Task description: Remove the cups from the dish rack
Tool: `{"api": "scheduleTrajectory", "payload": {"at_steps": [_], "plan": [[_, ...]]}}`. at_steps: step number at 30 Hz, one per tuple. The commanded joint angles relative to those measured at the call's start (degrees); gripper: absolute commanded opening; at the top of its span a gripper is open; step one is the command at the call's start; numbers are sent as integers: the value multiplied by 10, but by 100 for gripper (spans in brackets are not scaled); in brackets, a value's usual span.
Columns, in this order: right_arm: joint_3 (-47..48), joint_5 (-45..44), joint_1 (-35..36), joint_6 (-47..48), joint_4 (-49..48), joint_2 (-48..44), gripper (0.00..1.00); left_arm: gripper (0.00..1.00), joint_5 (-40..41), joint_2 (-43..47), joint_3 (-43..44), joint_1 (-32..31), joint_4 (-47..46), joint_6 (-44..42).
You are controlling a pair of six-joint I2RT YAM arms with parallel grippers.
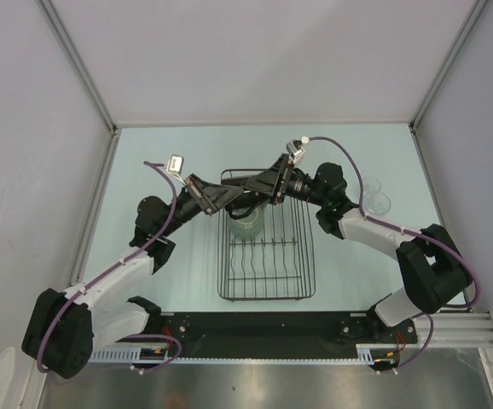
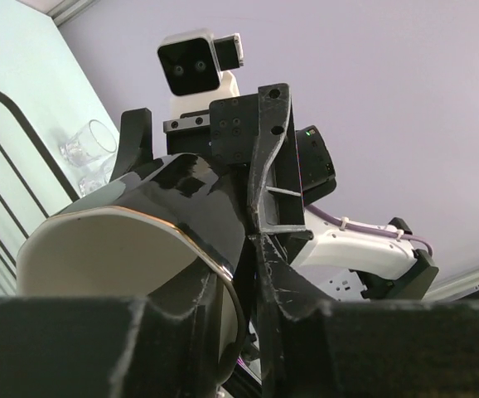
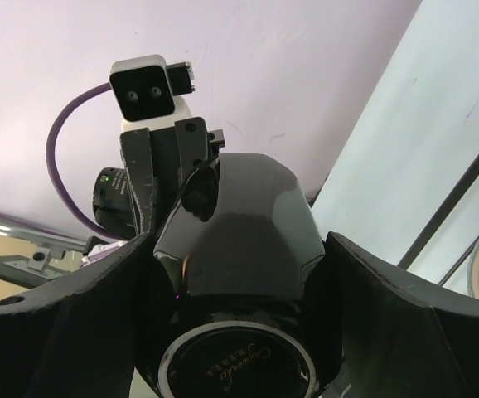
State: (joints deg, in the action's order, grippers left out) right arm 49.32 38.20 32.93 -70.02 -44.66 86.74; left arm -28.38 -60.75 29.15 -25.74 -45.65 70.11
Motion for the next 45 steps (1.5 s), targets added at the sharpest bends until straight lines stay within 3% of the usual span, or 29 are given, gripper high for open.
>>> {"api": "scheduleTrajectory", "payload": {"at_steps": [1,3,4,5,12,14,15,17,18,20,21,24,28,37,40,45], "plan": [[25,-3,3,-2,-44,-11,0,24,-12,-9,21,2,-19,-26],[25,-5,2,-2,-44,-11,0,17,-14,-10,21,2,-18,-28],[25,-5,1,-2,-43,-12,0,5,-15,-10,21,2,-17,-29],[24,-5,1,-2,-42,-11,0,0,-15,-11,22,2,-13,-29],[27,2,-1,-16,-49,-2,0,0,-13,-7,36,2,33,-44],[27,2,-3,-18,-46,-2,6,1,-5,-3,42,1,51,-50],[26,4,-3,-20,-46,-2,18,0,-4,0,43,2,59,-56],[25,6,-6,-27,-51,-1,29,1,-2,1,46,2,70,-61],[26,7,-8,-28,-54,1,45,1,-3,0,48,2,73,-64],[25,8,-8,-35,-60,2,50,0,-7,-2,48,2,70,-63],[25,9,-9,-35,-62,2,61,0,-11,-4,48,2,66,-60],[23,8,-11,-42,-67,4,81,0,-19,-11,45,2,48,-52],[22,13,-14,-49,-78,6,100,0,-29,-14,44,2,34,-49],[3,-1,-48,-45,-61,-15,100,0,-19,-10,43,5,48,-54],[2,-35,-86,6,31,-53,100,0,-9,0,62,10,110,-87],[41,-133,-144,147,310,-120,100,0,12,8,119,13,254,-162]]}}
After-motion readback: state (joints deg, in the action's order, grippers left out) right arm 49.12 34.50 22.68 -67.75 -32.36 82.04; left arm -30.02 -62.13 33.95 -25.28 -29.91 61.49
